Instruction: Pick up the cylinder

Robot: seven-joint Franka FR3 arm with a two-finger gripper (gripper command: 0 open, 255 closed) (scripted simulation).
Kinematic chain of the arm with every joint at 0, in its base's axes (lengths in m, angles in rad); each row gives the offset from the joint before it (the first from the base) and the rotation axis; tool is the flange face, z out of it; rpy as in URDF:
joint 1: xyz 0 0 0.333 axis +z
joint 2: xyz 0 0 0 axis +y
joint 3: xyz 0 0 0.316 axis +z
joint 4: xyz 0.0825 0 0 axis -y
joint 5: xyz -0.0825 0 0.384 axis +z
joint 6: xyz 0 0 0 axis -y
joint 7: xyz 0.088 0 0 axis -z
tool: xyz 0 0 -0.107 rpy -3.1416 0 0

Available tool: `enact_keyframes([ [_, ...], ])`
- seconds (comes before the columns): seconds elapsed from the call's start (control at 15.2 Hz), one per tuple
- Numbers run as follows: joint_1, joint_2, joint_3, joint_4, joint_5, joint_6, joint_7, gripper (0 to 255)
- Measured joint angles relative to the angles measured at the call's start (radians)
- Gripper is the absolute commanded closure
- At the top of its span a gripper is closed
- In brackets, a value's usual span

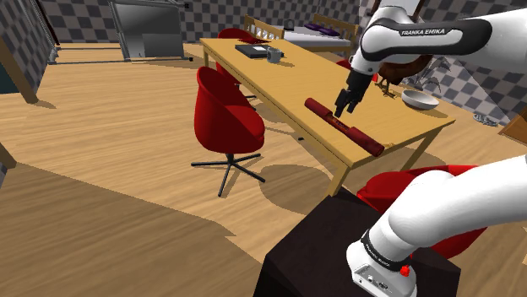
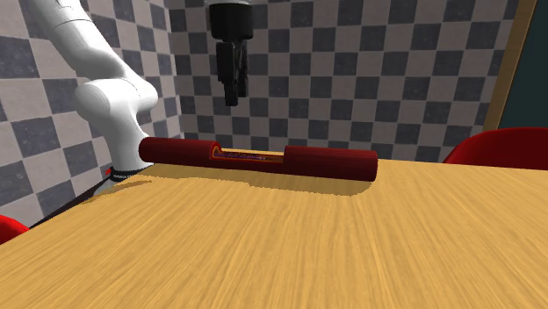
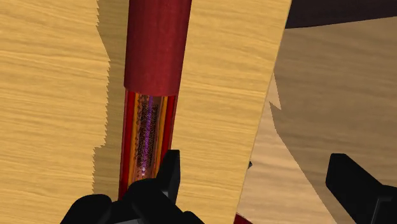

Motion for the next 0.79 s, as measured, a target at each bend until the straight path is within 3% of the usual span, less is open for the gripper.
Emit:
enact_keyframes([
  [0.46,-0.001,0.222,-0.140,0.081,0.048,0.140,-0.138,0],
  [0.79,0.000,0.275,-0.167,0.056,0.067,0.215,-0.170,0],
])
